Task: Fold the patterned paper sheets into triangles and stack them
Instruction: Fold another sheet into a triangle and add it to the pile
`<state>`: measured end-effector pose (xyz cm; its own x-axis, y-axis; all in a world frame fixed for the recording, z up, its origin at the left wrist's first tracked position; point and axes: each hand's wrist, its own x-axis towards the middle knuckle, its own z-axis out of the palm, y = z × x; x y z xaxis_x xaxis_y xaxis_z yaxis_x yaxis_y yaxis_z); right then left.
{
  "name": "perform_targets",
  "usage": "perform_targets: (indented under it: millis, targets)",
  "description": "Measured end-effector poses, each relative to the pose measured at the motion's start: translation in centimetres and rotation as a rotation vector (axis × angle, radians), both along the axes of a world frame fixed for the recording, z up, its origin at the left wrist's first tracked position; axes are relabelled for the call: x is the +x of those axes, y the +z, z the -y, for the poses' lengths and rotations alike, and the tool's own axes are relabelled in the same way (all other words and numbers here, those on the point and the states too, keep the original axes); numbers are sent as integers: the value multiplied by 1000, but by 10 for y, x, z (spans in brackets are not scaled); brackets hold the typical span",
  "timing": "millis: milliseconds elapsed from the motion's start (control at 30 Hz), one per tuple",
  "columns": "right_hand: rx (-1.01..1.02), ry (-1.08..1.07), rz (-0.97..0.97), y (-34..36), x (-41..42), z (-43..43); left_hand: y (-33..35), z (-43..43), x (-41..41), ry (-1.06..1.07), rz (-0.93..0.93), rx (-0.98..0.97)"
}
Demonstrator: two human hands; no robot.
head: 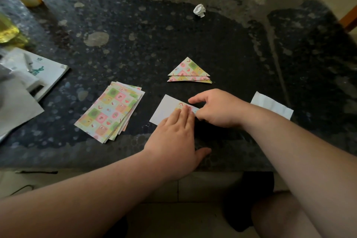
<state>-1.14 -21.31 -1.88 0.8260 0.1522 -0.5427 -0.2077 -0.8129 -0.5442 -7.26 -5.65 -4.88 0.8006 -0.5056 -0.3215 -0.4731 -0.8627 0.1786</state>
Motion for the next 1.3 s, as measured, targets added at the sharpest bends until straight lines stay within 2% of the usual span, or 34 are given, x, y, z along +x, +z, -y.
perform_targets:
  millis: [467, 867, 1300]
  targets:
    - [48, 7, 34, -3, 3, -14, -7, -2, 0, -15, 12, -8]
    - [125, -89, -12, -5, 3, -13, -6, -1, 1, -28, 7, 10]
    - [99, -62, -16, -1, 2, -13, -3, -1, 1, -21, 17, -12]
